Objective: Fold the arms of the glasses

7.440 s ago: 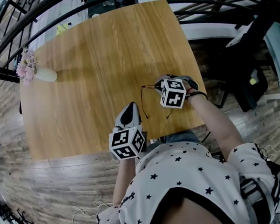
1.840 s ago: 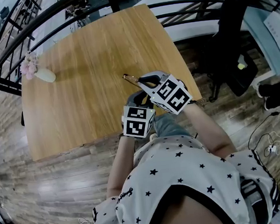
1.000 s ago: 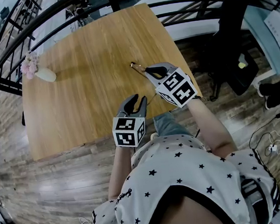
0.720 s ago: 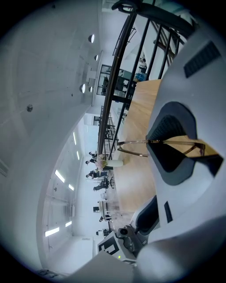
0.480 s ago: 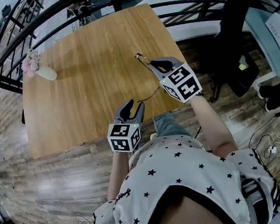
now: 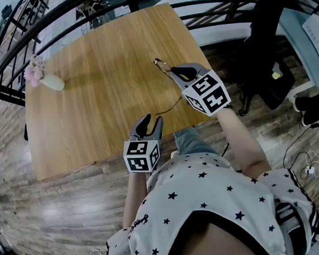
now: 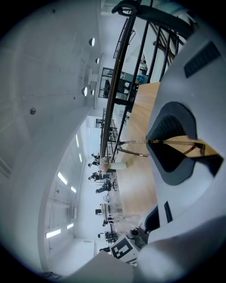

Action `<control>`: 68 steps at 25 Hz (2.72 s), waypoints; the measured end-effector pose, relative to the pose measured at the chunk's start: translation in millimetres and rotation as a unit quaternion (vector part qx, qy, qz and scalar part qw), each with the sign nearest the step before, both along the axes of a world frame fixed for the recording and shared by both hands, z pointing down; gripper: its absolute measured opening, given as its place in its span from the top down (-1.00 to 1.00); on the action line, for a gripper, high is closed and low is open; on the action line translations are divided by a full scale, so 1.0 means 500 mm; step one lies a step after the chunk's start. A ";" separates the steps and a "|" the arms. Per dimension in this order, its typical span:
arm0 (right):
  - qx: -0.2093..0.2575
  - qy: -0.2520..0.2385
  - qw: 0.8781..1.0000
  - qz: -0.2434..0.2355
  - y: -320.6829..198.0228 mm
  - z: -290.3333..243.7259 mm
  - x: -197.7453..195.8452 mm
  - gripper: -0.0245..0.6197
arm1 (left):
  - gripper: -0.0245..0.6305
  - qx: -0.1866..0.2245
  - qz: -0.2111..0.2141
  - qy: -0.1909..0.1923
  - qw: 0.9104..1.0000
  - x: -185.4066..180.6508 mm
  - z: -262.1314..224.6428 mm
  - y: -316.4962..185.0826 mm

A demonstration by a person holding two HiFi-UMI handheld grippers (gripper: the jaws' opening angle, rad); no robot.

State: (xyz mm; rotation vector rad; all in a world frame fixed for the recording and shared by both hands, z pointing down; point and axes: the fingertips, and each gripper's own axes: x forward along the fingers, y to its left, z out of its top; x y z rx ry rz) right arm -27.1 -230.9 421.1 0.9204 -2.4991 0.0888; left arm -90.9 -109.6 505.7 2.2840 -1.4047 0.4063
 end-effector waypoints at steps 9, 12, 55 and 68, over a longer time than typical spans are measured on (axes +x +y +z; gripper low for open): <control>-0.004 0.003 1.000 -0.007 0.010 0.009 -0.008 0.86 | 0.57 0.009 -0.012 0.000 1.000 -0.010 -0.009 -0.008; -0.007 0.004 1.000 -0.010 0.014 0.015 -0.007 0.86 | 0.62 0.013 -0.018 0.001 1.000 -0.011 -0.011 -0.011; -0.039 0.020 0.996 -0.084 0.117 0.074 -0.078 0.86 | 0.84 0.072 -0.081 0.006 0.994 -0.056 -0.113 -0.105; -0.050 0.027 0.993 -0.102 0.130 0.095 -0.109 0.86 | 0.86 0.070 -0.086 0.010 0.994 -0.073 -0.113 -0.116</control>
